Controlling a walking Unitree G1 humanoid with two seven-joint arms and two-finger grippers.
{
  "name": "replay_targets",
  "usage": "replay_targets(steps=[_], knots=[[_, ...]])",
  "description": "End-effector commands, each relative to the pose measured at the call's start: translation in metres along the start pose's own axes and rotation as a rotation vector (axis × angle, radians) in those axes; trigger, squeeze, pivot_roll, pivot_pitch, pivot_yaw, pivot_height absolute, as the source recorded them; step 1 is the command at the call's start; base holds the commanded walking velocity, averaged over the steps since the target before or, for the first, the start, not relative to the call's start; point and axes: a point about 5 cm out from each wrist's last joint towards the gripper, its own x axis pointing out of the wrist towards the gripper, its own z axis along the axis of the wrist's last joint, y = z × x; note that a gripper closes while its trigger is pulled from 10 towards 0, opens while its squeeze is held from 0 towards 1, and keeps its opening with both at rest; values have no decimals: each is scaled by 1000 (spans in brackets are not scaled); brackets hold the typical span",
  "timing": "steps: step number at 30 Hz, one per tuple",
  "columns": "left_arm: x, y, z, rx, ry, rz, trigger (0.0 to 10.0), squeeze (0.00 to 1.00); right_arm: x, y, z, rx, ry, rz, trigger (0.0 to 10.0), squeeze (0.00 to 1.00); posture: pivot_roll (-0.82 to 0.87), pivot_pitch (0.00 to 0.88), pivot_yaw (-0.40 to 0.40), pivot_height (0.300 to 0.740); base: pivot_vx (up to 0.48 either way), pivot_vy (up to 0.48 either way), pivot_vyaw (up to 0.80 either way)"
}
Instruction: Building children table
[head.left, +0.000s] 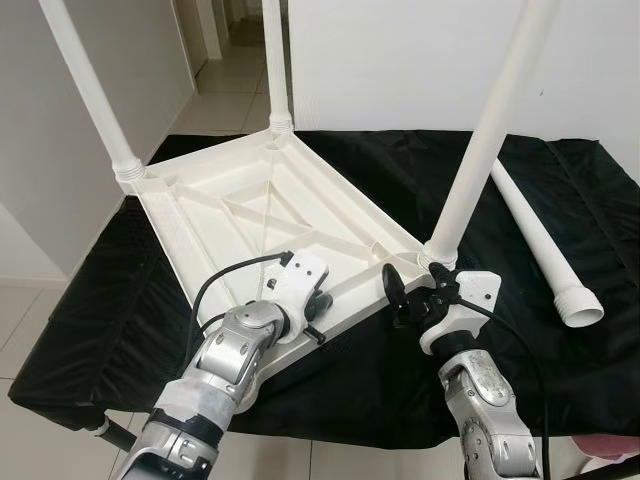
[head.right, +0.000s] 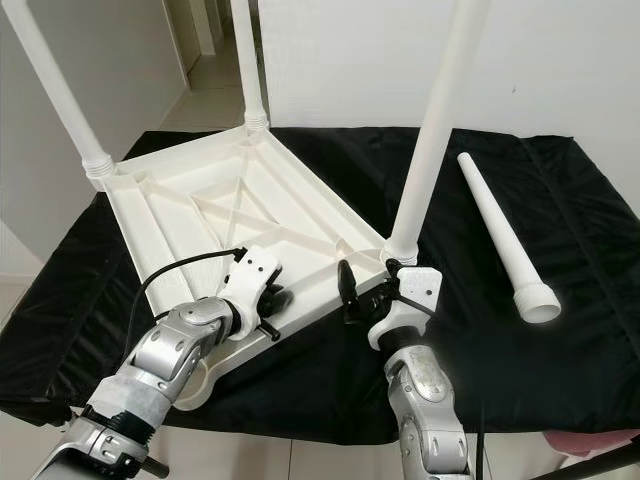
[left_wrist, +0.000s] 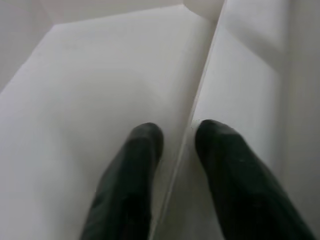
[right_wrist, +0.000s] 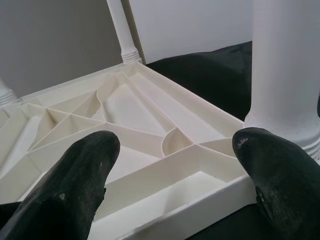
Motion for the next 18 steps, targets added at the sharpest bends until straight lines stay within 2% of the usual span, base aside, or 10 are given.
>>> replay_targets(steps=[1,3,5,6,9,12,15,16,17,18], knots=[[-3,-3,-6,-1,6,14,10000,1000,0,1,-3,3,5,0,10000,0,-107,29,78,740,0,0,0],[-5,-6,-3,25,-15,-30,10000,1000,0,1,-3,3,7,-1,10000,0,-107,29,78,740,0,0,0],[-9,-11,0,85,-43,-84,10000,1000,-1,1,-4,4,9,-3,10000,0,-104,33,78,740,0,0,0],[-15,-15,3,104,-70,-145,10000,0,-1,2,-5,5,11,-4,10000,0,-98,36,80,740,0,0,0],[-35,-24,9,148,-146,-319,10000,0,-2,2,-7,7,14,-11,10000,0,-90,42,84,740,0,0,0],[-55,-26,6,202,-158,-433,10000,0,-1,1,-9,8,15,-23,10000,0,-79,44,86,740,0,0,0],[-62,-26,3,203,-148,-468,10000,0,-1,1,-9,9,16,-25,10000,0,-79,44,86,740,0,0,0],[-72,-26,3,173,-150,-524,10000,0,-2,2,-10,8,17,-25,10000,0,-76,48,92,740,0,0,0],[-72,-26,3,173,-150,-524,10000,0,-2,2,-10,8,17,-25,10000,0,-76,48,92,740,0,0,0],[-83,-26,4,134,-150,-579,10000,0,-2,2,-11,7,19,-25,10000,0,-77,43,95,740,0,0,0]])
